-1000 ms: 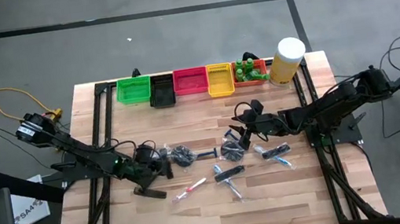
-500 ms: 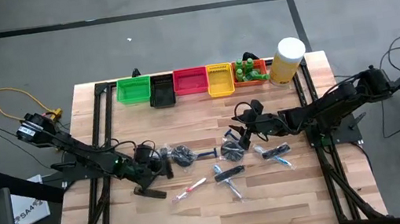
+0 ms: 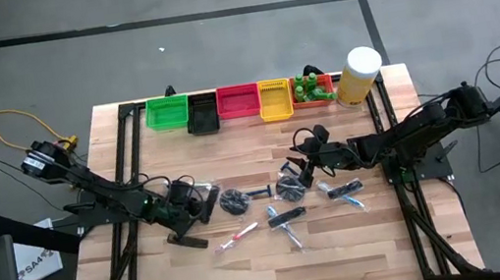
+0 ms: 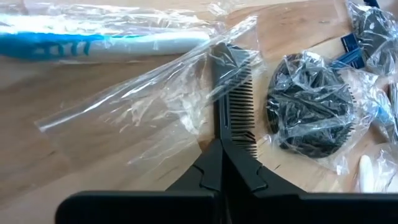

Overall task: Pick & Place Travel size toiletries
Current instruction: Put the black hair comb into the yellow basket

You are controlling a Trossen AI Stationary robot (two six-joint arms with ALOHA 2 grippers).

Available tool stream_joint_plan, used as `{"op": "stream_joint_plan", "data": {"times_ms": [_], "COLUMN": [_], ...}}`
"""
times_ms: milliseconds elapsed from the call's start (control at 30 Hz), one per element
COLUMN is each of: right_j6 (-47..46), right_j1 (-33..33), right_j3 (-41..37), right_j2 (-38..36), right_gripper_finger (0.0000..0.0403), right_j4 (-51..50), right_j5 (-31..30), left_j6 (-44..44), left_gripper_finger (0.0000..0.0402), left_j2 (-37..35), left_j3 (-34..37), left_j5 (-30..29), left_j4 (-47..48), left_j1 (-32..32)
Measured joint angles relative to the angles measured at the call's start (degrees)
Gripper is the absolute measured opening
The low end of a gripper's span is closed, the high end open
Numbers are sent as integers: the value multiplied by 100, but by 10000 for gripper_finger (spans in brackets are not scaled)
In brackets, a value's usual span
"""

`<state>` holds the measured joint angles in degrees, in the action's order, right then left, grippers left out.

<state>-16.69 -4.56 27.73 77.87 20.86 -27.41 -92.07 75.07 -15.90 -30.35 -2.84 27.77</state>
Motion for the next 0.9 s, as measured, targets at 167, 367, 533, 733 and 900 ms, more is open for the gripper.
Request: {"op": "stream_joint_plan", "data": {"times_ms": [167, 367, 533, 733, 900], "right_j6": [-17, -17, -20, -83, 114], "right_j1": [0, 0, 0, 0, -90], "right_j3": [0, 0, -1, 0, 0], "right_j2": [0, 0, 0, 2, 72], "right_gripper_finger": [142, 142, 142, 142, 142], "right_j4": [-5, -7, -5, 123, 717], "right_j5": [84, 95, 99, 569, 1129], "left_j6": [185, 301, 668, 1056, 1086], "left_gripper_finger": [0, 1, 1, 0, 0], "left_j2": [-229, -381, -515, -619, -619], "left_j3": [7, 9, -57, -238, -299], "left_j5": [-12, 5, -6, -16, 27], "left_j4": [24, 42, 45, 28, 378], "left_j1": [0, -2, -2, -2, -2]}}
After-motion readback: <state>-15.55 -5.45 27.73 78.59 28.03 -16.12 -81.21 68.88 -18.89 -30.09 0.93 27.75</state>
